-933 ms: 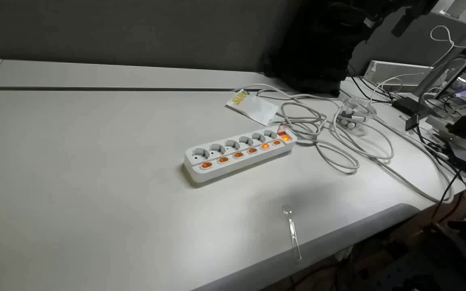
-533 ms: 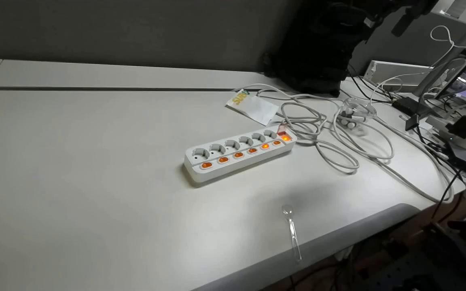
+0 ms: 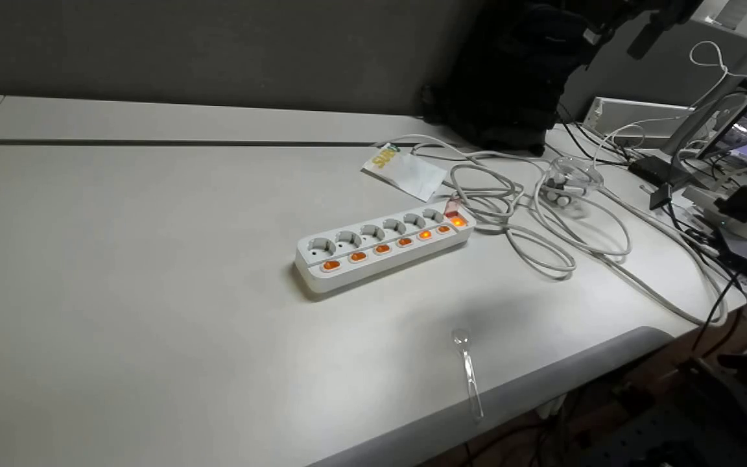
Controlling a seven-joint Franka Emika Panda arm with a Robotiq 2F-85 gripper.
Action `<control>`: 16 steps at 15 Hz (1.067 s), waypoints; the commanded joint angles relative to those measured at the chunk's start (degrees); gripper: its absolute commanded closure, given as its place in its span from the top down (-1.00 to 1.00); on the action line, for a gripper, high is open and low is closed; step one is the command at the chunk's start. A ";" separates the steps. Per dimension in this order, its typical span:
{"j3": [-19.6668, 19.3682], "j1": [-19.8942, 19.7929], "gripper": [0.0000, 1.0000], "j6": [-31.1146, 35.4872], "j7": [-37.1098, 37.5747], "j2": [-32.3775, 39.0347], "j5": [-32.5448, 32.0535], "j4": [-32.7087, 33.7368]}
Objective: Press the button third from the right on the extension cord.
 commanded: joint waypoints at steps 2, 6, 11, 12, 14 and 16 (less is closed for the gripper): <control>1.01 0.92 1.00 1.94 -1.28 1.45 0.64 -0.33; 2.94 3.92 1.00 3.78 -4.25 5.20 3.88 -0.70; 6.04 6.86 0.19 2.08 -8.79 10.90 10.97 -0.39; 6.53 6.93 0.06 2.12 -8.68 11.94 10.93 -0.50; 7.34 6.85 -0.22 2.90 -8.49 14.08 10.16 -0.92; 7.82 6.66 -0.50 4.59 -7.27 16.02 8.90 -1.53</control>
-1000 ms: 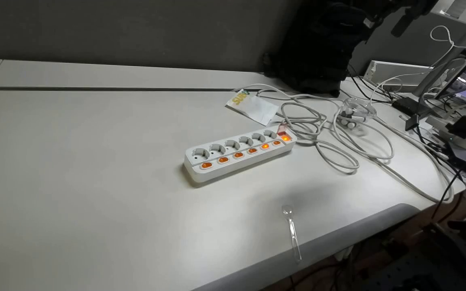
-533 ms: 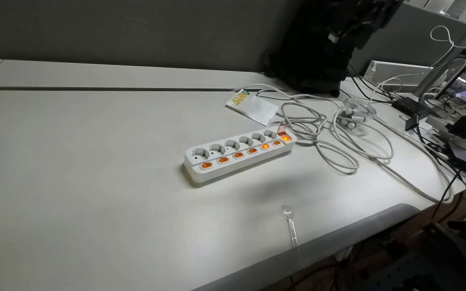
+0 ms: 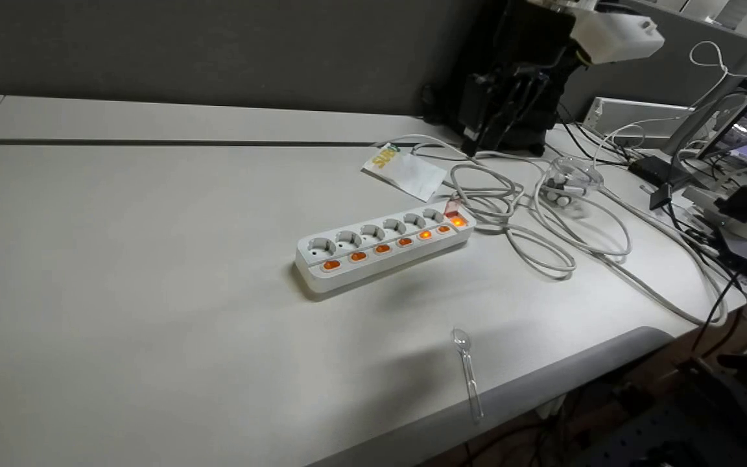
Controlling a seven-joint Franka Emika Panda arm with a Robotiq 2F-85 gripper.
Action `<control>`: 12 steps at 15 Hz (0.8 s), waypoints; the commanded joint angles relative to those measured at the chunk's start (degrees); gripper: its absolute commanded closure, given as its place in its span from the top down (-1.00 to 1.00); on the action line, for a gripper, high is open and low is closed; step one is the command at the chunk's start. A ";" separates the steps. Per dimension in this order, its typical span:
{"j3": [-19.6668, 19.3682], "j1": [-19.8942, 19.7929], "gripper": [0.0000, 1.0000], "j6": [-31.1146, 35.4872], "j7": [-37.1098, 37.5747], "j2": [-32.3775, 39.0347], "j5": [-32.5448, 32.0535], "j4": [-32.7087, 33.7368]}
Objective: Press the button third from the right on the extension cord.
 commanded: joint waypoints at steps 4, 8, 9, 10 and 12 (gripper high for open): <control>1.26 -0.77 -1.00 6.89 -0.05 6.08 -1.63 -1.57; 1.81 -0.97 -1.00 10.23 0.16 9.33 -2.48 -2.04; 1.74 -0.90 -1.00 10.96 0.64 10.08 -3.09 -1.99; 1.48 -0.71 -1.00 10.94 1.34 10.78 -4.16 -1.79; 2.38 -1.29 -0.98 10.06 0.43 10.53 -2.97 -1.82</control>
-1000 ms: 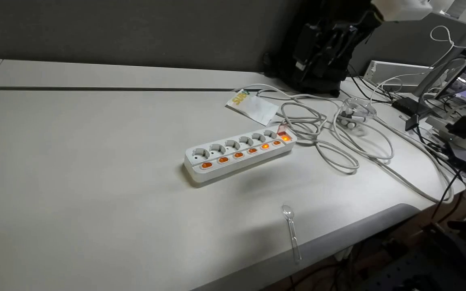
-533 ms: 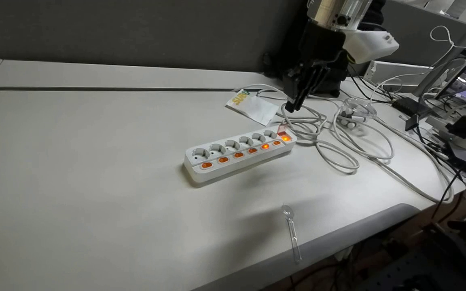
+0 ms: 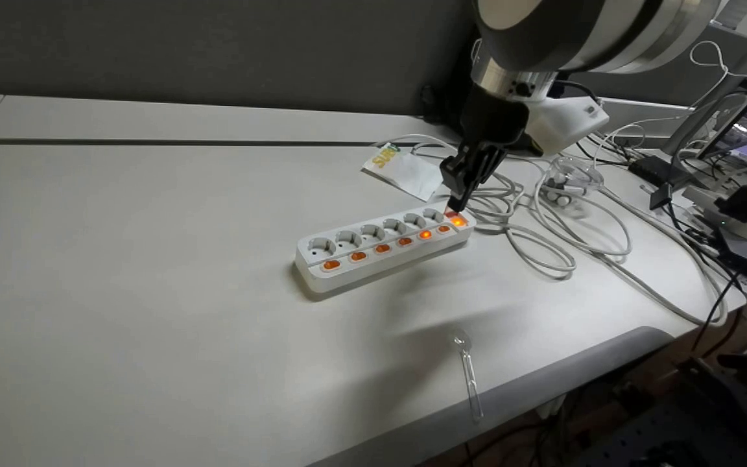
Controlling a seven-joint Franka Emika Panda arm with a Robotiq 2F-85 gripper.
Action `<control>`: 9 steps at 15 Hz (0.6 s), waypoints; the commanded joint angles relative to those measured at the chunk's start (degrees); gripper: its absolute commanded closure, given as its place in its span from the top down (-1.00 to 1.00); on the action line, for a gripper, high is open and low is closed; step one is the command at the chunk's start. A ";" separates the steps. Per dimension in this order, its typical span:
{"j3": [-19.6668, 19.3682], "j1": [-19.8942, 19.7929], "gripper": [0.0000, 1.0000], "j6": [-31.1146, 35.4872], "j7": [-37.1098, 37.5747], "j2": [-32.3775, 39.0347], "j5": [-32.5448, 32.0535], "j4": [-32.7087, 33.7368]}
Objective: Press the button third from the right on the extension cord.
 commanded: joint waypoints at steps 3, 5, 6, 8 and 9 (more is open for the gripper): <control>1.14 -1.05 -0.98 -0.17 0.41 0.06 -0.53 0.10; 1.15 -1.06 -0.98 -0.17 0.41 0.06 -0.52 0.11; 1.16 -1.06 -1.00 -0.17 0.41 0.06 -0.52 0.11; 2.34 -1.33 -1.00 -0.06 -0.60 1.33 1.01 0.68; 2.85 -1.40 -1.00 0.06 -0.83 1.75 1.28 0.77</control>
